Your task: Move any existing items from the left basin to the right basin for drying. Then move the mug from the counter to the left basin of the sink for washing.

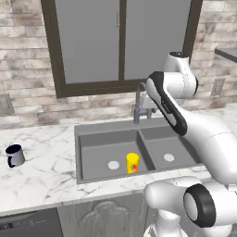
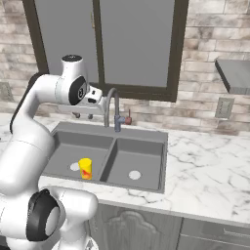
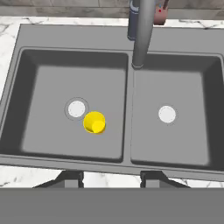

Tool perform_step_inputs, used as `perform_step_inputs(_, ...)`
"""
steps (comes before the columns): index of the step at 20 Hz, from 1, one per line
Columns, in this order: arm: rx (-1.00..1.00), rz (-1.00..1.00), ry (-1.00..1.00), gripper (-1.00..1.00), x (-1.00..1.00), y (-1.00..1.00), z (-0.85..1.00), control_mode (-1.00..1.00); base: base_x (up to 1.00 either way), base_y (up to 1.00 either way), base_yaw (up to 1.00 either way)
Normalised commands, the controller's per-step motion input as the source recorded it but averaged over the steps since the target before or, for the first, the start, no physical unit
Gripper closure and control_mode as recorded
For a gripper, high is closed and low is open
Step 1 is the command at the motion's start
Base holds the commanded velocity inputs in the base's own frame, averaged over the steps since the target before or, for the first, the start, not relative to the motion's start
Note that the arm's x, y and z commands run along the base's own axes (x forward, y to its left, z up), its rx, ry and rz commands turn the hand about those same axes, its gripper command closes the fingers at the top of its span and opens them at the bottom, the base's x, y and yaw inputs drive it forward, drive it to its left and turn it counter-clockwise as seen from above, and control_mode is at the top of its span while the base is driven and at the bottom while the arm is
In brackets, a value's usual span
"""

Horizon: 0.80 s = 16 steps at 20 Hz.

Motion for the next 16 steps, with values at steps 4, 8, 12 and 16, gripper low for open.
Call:
perform_step_inputs(4, -0.01, 0.00, 0.00, -1.00, -0.04, 0.11, 0.00, -1.00, 0.00, 0.00, 0.00)
perform_step_inputs(8, -0.05, 0.00, -0.03, -1.00, -0.27, 0.27, -0.03, -1.00, 0.00, 0.00, 0.00)
perform_step_inputs(12, -0.04, 0.00, 0.00, -1.00, -0.26, 0.41, -0.12, -1.00, 0.00, 0.00, 0.00)
perform_step_inputs(16, -0.06, 0.00, 0.00, -1.00, -0.16, 0.46, -0.20, -1.00, 0.00, 0.00, 0.00)
